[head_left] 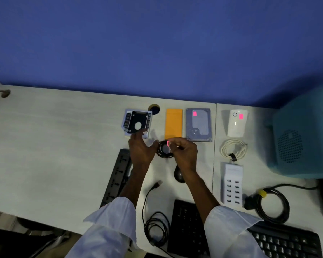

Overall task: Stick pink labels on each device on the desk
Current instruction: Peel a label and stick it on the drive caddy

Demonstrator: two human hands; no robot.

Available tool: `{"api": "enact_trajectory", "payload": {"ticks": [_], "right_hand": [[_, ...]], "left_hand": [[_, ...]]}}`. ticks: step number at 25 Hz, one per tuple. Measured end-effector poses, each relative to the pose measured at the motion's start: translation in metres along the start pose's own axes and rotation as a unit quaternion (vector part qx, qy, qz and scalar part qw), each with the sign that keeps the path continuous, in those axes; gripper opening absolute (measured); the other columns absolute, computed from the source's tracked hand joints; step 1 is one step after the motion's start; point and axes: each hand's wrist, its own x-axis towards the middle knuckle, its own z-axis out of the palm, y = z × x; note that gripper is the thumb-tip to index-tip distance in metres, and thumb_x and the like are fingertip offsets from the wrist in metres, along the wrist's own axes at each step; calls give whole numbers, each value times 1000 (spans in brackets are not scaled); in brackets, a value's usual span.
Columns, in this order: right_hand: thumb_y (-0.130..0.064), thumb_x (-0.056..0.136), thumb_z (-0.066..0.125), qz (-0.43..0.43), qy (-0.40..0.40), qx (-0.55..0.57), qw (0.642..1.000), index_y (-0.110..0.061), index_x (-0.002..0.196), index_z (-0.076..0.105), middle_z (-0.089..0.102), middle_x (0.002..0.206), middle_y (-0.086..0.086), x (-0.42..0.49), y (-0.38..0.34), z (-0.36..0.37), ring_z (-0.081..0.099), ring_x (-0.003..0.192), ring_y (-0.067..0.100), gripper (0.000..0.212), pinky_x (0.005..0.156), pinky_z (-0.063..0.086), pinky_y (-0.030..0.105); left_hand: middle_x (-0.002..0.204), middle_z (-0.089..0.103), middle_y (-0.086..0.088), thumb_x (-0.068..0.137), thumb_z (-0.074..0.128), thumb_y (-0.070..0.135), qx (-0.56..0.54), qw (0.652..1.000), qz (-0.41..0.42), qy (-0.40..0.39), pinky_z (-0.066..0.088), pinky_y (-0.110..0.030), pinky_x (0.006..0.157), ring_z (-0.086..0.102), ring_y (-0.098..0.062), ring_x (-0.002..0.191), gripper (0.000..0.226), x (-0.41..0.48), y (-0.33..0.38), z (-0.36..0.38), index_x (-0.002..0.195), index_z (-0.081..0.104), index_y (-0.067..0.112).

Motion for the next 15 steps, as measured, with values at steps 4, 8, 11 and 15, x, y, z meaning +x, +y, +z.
{"api": "enact_trajectory", "payload": {"ticks": [4, 8, 11, 15], "right_hand": [[-8, 83, 75, 31, -16, 21, 999, -17, 81, 77, 77, 80, 1, 21, -3, 24, 71, 72, 15, 10, 75, 59, 36], [-14, 81, 79, 37, -29, 21, 999, -18, 82, 78, 77, 81, -1, 48, 2, 41, 72, 76, 18, 4, 77, 60, 40], [-19, 80, 81, 30, -36, 12, 999, -19, 84, 79, 76, 80, -3, 62, 3, 48, 69, 72, 17, 4, 74, 59, 36], [-12, 84, 77, 69, -45, 56, 995, -7, 89, 76, 75, 81, 6, 75, -11, 58, 62, 57, 8, 7, 56, 48, 19]], "left_hand": [[134, 49, -24, 57, 71, 64, 180, 983, -22, 11, 46, -53, 92, 47, -43, 122, 101, 42, -17, 8, 136, 45, 5], [151, 24, -31, 57, 71, 76, 254, 965, -57, -42, 35, -60, 99, 26, -49, 136, 123, 75, -36, 24, 151, 23, 12], [144, 32, -25, 56, 61, 82, 261, 962, -57, -52, 40, -54, 92, 36, -45, 126, 117, 85, -38, 24, 149, 29, 19], [126, 51, -12, 57, 65, 77, 196, 976, -67, -67, 48, -44, 88, 50, -31, 114, 97, 104, -26, 2, 139, 43, 30]]}}
